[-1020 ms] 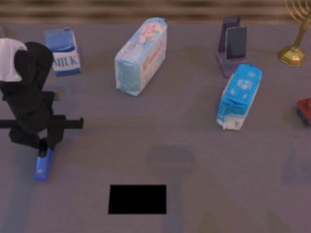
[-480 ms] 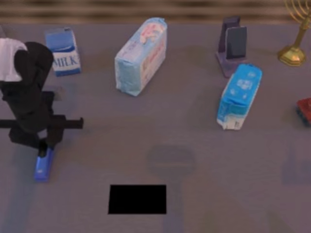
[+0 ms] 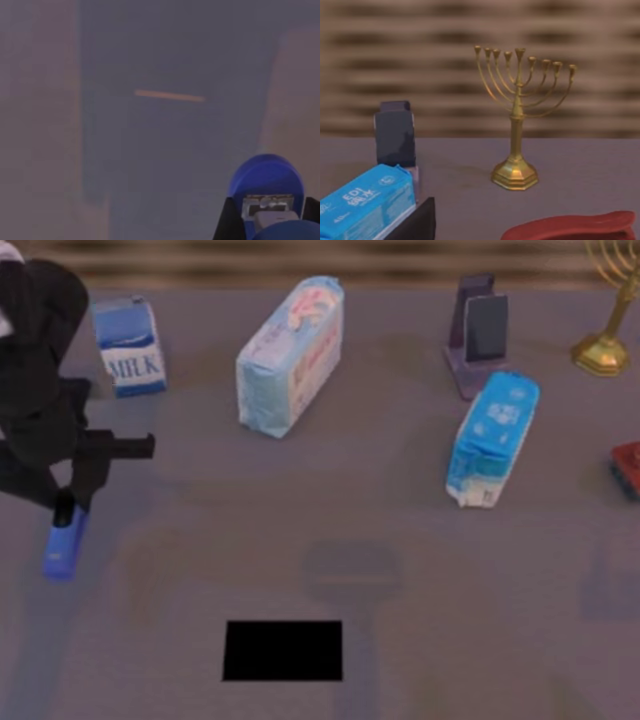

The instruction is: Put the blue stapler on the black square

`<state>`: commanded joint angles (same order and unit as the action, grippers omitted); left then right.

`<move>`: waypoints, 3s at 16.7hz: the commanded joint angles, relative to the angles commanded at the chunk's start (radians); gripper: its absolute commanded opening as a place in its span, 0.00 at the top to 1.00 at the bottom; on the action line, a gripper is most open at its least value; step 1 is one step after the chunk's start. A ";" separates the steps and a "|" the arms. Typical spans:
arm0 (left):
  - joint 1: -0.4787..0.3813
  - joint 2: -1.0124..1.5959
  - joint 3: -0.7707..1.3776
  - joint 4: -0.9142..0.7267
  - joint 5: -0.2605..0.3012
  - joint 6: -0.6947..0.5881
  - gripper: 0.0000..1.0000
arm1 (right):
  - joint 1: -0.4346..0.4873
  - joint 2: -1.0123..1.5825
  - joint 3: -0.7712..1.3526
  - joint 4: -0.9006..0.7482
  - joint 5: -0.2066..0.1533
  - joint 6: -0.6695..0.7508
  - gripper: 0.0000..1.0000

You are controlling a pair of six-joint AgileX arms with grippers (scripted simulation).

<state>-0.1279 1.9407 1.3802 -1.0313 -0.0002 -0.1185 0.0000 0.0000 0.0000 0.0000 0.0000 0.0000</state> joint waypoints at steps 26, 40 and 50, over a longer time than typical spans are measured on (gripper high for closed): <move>-0.727 -0.010 0.198 -0.182 0.020 0.839 1.00 | 0.000 0.000 0.000 0.000 0.000 0.000 0.00; -0.693 0.052 -0.108 0.188 0.021 0.872 1.00 | 0.000 0.000 0.000 0.000 0.000 0.000 0.00; -0.692 0.055 -0.120 0.200 0.020 0.874 0.62 | 0.000 0.000 0.000 0.000 0.000 0.000 0.00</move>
<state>-0.8202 1.9952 1.2601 -0.8313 0.0201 0.7555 0.0000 0.0000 0.0000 0.0000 0.0000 0.0000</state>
